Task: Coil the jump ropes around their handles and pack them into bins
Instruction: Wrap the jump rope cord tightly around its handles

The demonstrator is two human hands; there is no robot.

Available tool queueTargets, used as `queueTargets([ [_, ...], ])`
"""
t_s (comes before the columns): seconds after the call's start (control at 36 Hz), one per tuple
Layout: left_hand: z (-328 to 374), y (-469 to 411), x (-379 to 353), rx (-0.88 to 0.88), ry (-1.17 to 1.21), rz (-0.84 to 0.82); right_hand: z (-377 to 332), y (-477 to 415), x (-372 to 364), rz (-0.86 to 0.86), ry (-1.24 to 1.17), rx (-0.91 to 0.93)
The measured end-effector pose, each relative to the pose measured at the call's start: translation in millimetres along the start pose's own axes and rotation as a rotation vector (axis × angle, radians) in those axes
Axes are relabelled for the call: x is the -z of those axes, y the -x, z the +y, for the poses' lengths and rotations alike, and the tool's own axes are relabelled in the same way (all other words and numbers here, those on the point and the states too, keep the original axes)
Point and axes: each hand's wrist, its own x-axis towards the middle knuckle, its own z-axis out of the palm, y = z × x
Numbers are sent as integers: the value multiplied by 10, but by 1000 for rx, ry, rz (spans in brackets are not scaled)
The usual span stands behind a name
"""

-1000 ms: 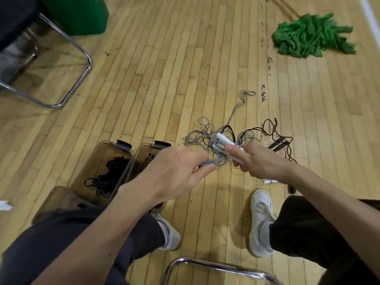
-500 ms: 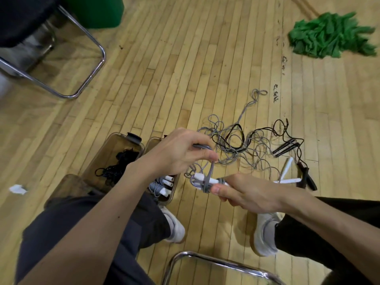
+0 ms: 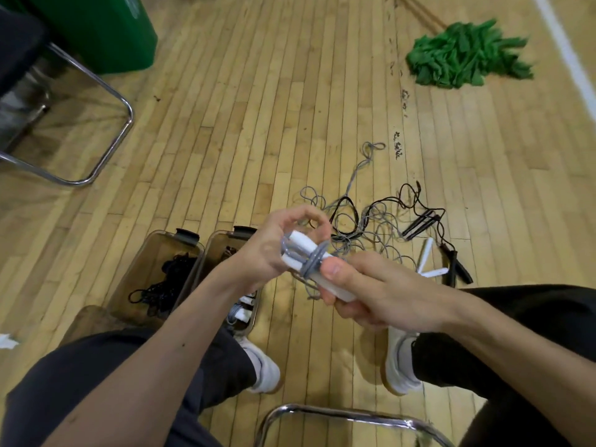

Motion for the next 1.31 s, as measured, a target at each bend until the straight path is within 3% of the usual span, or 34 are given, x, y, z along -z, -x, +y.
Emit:
queueTargets([
  [0.17, 15, -80, -108, 46, 46, 144, -48, 1, 67, 109, -127, 1],
  [0.39, -2, -139, -140, 128, -8, 186, 21, -69, 123, 284, -131, -4],
  [0.64, 3, -87, -111, 187, -33, 129, 95, -212, 328, 400, -115, -42],
  [0.86, -79, 0, -93, 286, -135, 83, 335, -350, 386, 493, 43, -130],
  [1.08, -70, 146, -41, 297, -504, -14, 541, -466, 504, 611, 110, -282],
  [1.31, 147, 224, -20, 62, -851, 60, 539, -463, 432, 492, 227, -448],
])
